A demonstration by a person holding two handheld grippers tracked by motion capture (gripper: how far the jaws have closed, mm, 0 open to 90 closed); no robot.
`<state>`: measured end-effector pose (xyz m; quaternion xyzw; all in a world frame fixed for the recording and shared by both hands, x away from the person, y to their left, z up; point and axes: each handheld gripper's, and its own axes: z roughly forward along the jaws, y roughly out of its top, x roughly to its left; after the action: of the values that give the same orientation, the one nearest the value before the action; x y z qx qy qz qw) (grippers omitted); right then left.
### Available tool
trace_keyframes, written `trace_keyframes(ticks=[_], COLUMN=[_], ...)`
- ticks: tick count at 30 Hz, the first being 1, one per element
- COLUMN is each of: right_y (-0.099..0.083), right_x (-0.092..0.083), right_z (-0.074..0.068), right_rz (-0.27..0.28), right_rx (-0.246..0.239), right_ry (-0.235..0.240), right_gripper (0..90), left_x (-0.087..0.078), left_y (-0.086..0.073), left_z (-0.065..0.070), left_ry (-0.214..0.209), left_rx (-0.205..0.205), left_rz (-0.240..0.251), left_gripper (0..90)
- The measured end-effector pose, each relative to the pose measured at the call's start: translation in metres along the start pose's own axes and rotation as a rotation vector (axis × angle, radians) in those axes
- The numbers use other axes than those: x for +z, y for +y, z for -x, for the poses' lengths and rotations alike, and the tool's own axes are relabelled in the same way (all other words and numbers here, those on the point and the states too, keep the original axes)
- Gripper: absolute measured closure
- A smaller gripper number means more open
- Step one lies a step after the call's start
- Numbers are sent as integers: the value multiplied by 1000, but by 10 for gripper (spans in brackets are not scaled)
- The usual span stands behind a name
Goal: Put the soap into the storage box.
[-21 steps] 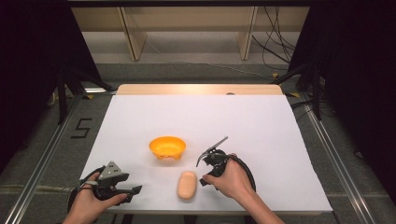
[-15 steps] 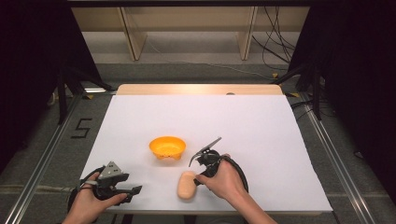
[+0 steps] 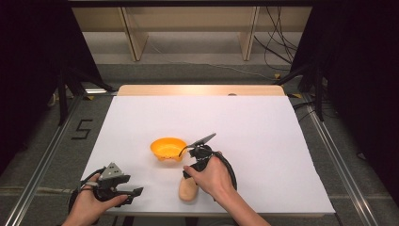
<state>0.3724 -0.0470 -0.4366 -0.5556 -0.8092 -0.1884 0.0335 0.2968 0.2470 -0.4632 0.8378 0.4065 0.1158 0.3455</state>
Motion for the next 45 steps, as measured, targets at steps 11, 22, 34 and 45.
trace_keyframes(ticks=[11,22,34,45], right_y=[-2,-5,-8,-9], right_x=[19,27,30,32], right_z=[-12,-21,-30,-33], right_rz=[-31,-62,-120,-158], right_rx=[1,-6,-53,-179], right_ry=[-11,-42,-48,-75], right_gripper=[358,318,320,342], left_x=[1,2,3,3], left_y=[0,0,0,-1], left_z=[1,0,1,2], left_ry=[-2,-5,0,4], left_rx=[-16,-4,-5,-1], left_rz=[14,3,3,6], left_gripper=[296,296,296,296])
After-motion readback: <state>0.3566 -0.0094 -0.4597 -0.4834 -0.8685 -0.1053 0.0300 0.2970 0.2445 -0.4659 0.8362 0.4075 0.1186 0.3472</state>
